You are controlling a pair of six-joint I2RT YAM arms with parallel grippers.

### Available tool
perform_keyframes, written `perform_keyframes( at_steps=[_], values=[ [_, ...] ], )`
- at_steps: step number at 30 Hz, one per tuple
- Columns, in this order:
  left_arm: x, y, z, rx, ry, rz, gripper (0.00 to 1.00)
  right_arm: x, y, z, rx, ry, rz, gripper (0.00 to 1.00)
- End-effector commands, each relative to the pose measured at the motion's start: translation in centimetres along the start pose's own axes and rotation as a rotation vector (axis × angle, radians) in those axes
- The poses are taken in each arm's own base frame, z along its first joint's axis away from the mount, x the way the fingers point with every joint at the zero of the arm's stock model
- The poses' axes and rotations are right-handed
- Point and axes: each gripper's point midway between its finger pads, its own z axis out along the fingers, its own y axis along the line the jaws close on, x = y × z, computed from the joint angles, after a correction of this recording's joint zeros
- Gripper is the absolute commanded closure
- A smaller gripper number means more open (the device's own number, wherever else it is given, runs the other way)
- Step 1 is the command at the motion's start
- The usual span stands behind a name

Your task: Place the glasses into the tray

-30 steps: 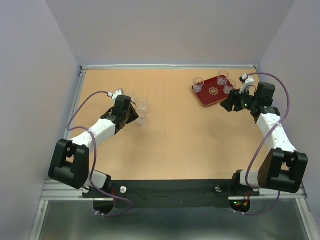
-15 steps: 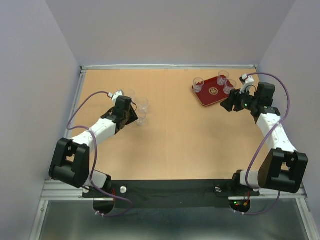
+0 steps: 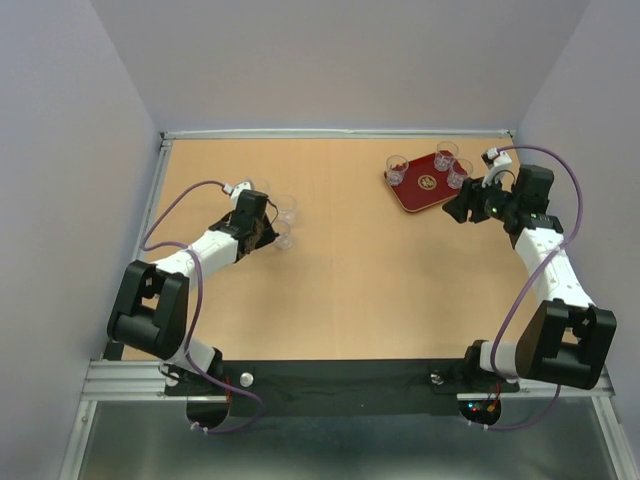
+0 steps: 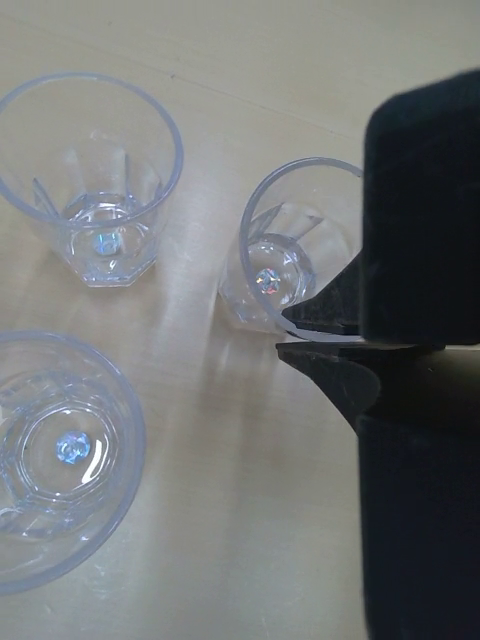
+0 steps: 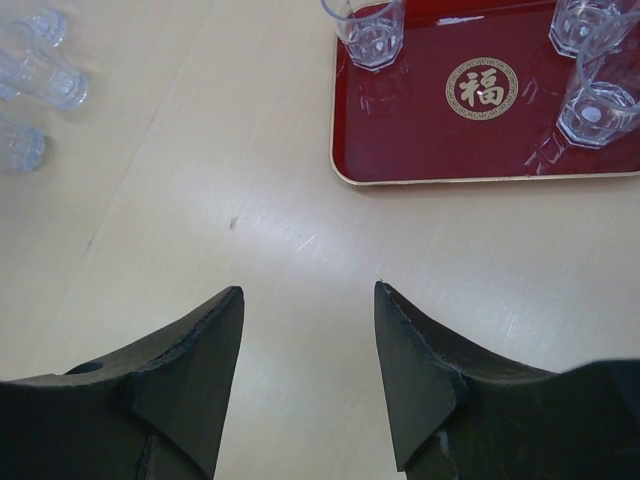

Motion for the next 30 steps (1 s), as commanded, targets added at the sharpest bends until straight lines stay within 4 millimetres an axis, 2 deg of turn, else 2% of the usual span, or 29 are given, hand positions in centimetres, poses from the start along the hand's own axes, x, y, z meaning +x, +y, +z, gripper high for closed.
perform_keyframes(
  at_steps=[1, 4, 6, 7, 8, 9, 11, 12, 15, 18, 19, 20, 22, 23, 25, 26, 28, 29, 30],
  values=[
    [-1.9, -2.9, -1.4, 0.090, -0.049, 0.018, 1.00, -1.1, 0.1, -0.6, 0.008, -0.037, -0.033, 0.39],
    [-1.3, -4.3, -2.3, 0.146, -0.036, 0.051, 1.00, -1.1, 0.1, -0.6, 0.008, -0.038, -0.035, 0.39],
    [-0.7, -6.2, -3.4, 0.216, -0.023, 0.103, 1.00, -1.1, 0.0, -0.6, 0.013, -0.038, -0.035, 0.39],
    [-0.2, -7.8, -4.2, 0.273, -0.018, 0.139, 1.00, -1.2, 0.0, -0.7, 0.016, -0.038, -0.038, 0.39],
    [-0.6, -8.1, -4.4, 0.283, -0.031, 0.154, 1.00, -1.2, 0.0, -0.7, 0.015, -0.040, -0.040, 0.39],
    [0.4, -9.7, -5.3, 0.354, 0.000, 0.190, 1.00, -1.1, 0.0, -0.7, 0.017, -0.038, -0.039, 0.39],
    [-0.1, -12.3, -6.3, 0.454, -0.025, 0.226, 1.00, -1.2, -0.2, -0.7, 0.027, -0.039, -0.041, 0.39],
    [0.1, -14.2, -7.2, 0.547, -0.027, 0.265, 1.00, -1.2, -0.2, -0.7, 0.032, -0.039, -0.042, 0.39],
    [-0.5, -17.5, -7.8, 0.638, -0.028, 0.298, 1.00, -1.3, -0.9, -0.8, 0.067, -0.039, -0.041, 0.39],
    [-1.1, -22.4, -7.5, 0.712, -0.034, 0.365, 1.00, -1.3, -1.7, -1.0, 0.114, -0.034, -0.039, 0.39],
    [-1.0, -22.4, -7.5, 0.713, -0.032, 0.371, 1.00, -1.4, -1.8, -1.1, 0.120, -0.036, -0.040, 0.39],
    [-1.2, -24.3, -7.1, 0.730, -0.034, 0.385, 1.00, -1.3, -1.9, -1.1, 0.128, -0.035, -0.039, 0.39],
    [-1.0, -25.9, -6.3, 0.739, -0.018, 0.406, 1.00, -1.3, -2.3, -1.1, 0.143, -0.035, -0.032, 0.39],
    [-1.5, -27.8, -5.7, 0.752, -0.025, 0.415, 1.00, -1.3, -2.6, -1.1, 0.161, -0.035, -0.024, 0.39],
    [-1.5, -29.2, -4.9, 0.761, -0.005, 0.424, 1.00, -1.4, -3.3, -1.3, 0.196, -0.037, -0.017, 0.39],
    [-2.1, -30.9, -4.3, 0.778, -0.017, 0.426, 1.00, -1.5, -3.4, -1.4, 0.205, -0.039, -0.018, 0.39],
    [-1.8, -32.5, -4.0, 0.796, -0.004, 0.436, 1.00, -1.5, -3.6, -1.4, 0.215, -0.042, -0.017, 0.39],
    [-2.4, -34.0, -3.7, 0.813, -0.020, 0.435, 1.00, -1.6, -3.6, -1.5, 0.218, -0.046, -0.018, 0.39],
    [-2.1, -34.9, -3.7, 0.829, -0.020, 0.438, 1.00, -1.5, -3.7, -1.5, 0.221, -0.047, -0.018, 0.39]
  ],
)
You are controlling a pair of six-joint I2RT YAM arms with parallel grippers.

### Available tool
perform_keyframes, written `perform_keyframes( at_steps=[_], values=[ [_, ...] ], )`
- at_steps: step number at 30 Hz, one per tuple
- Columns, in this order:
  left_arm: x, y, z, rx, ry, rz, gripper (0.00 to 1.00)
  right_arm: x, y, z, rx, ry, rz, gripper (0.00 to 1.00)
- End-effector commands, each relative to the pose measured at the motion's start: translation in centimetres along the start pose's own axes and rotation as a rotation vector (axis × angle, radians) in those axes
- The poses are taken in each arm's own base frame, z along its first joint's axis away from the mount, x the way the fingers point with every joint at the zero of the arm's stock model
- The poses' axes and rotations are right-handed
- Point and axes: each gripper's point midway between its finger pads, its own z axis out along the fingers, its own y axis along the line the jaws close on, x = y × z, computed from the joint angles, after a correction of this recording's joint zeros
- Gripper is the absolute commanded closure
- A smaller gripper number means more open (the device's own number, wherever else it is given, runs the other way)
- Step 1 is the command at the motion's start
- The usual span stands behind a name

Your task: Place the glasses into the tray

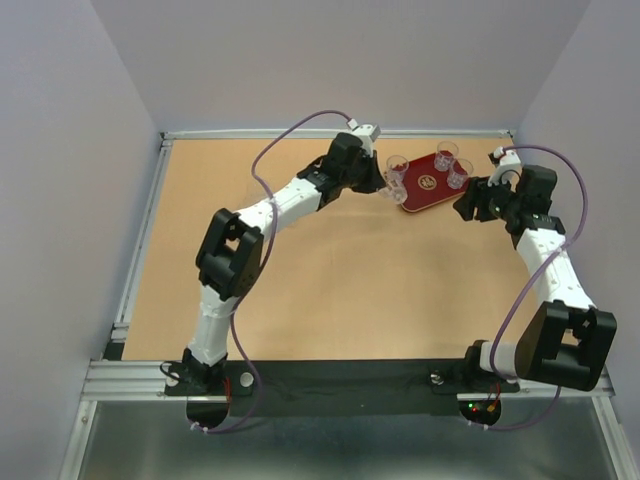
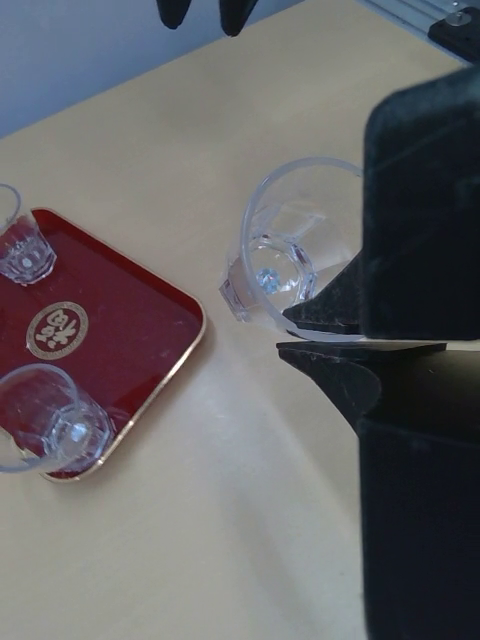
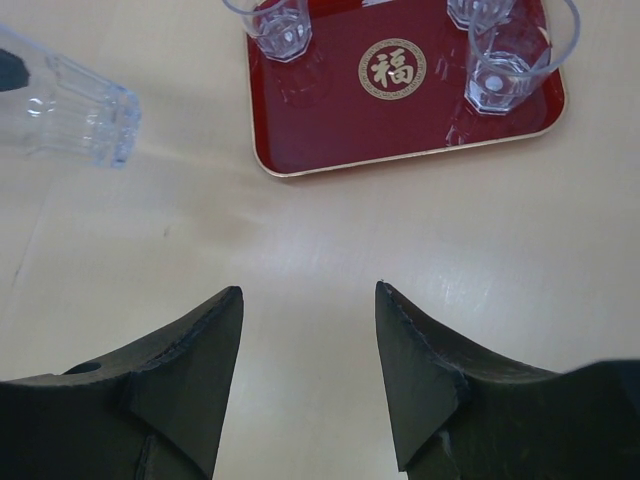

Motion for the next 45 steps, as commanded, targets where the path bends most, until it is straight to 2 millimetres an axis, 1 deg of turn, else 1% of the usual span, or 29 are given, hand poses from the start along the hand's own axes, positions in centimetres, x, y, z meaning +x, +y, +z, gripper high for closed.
perform_keyframes(
  at_steps=[1, 2, 4, 5, 7, 8, 11, 14, 18, 23, 24, 26, 29, 30, 33, 38, 42, 43, 45],
  values=[
    [-2.9, -3.8, 1.1, 0.091, -0.037, 0.046, 1.00, -1.8, -0.8, -0.9, 0.055, -0.066, -0.024, 0.39],
    [-3.5, -4.2, 2.1, 0.096, -0.050, 0.047, 1.00, -1.8, -0.8, -0.9, 0.053, -0.066, -0.021, 0.39],
    [-3.5, -4.6, 3.0, 0.097, -0.054, 0.046, 1.00, -1.9, -0.8, -0.8, 0.056, -0.067, -0.019, 0.39],
    [-3.7, -4.7, 3.9, 0.097, -0.060, 0.043, 1.00, -1.9, -0.9, -0.8, 0.059, -0.070, -0.017, 0.39],
    [-3.9, -4.4, 4.8, 0.075, -0.076, 0.030, 1.00, -1.9, -0.9, -0.8, 0.062, -0.068, -0.016, 0.39],
    [-3.8, -4.2, 5.6, 0.056, -0.084, 0.028, 1.00, -2.0, -1.0, -0.9, 0.067, -0.070, -0.018, 0.39],
    [-3.6, -3.9, 7.1, 0.039, -0.095, 0.008, 1.00, -2.1, -0.9, -0.9, 0.065, -0.074, -0.021, 0.39],
    [-3.4, -3.6, 8.3, 0.018, -0.110, -0.020, 1.00, -2.1, -1.0, -1.0, 0.071, -0.077, -0.022, 0.39],
    [-3.5, -2.8, 9.4, -0.029, -0.148, -0.038, 1.00, -2.1, -0.9, -1.0, 0.065, -0.077, -0.020, 0.39],
    [-2.8, -1.7, 10.2, -0.082, -0.161, -0.054, 1.00, -2.1, -0.8, -0.9, 0.057, -0.078, -0.018, 0.39],
    [-3.4, -1.4, 10.4, -0.094, -0.191, -0.056, 1.00, -2.1, -0.8, -0.9, 0.058, -0.079, -0.022, 0.39],
    [-3.1, -0.9, 11.0, -0.109, -0.195, -0.063, 1.00, -2.1, -0.8, -1.0, 0.059, -0.080, -0.021, 0.39],
    [-2.7, -0.6, 11.6, -0.114, -0.193, -0.066, 1.00, -2.1, -0.8, -1.0, 0.059, -0.079, -0.020, 0.39],
    [-2.6, -0.2, 11.9, -0.131, -0.199, -0.070, 1.00, -2.1, -0.8, -0.9, 0.059, -0.081, -0.021, 0.39],
    [-2.5, 0.3, 12.1, -0.152, -0.206, -0.071, 1.00, -2.0, -0.8, -0.9, 0.057, -0.078, -0.019, 0.39],
    [-2.2, 1.0, 12.4, -0.179, -0.211, -0.073, 0.91, -2.0, -0.8, -0.9, 0.057, -0.078, -0.021, 0.39],
    [-2.4, 0.6, 12.3, -0.179, -0.220, -0.069, 0.77, -2.0, -0.9, -0.9, 0.059, -0.077, -0.021, 0.39],
    [-2.5, 0.5, 12.3, -0.176, -0.221, -0.067, 0.70, -2.0, -0.9, -0.9, 0.060, -0.078, -0.020, 0.39],
    [-2.6, 0.1, 12.2, -0.169, -0.222, -0.066, 0.63, -2.1, -0.9, -0.9, 0.062, -0.080, -0.023, 0.39]
  ],
)
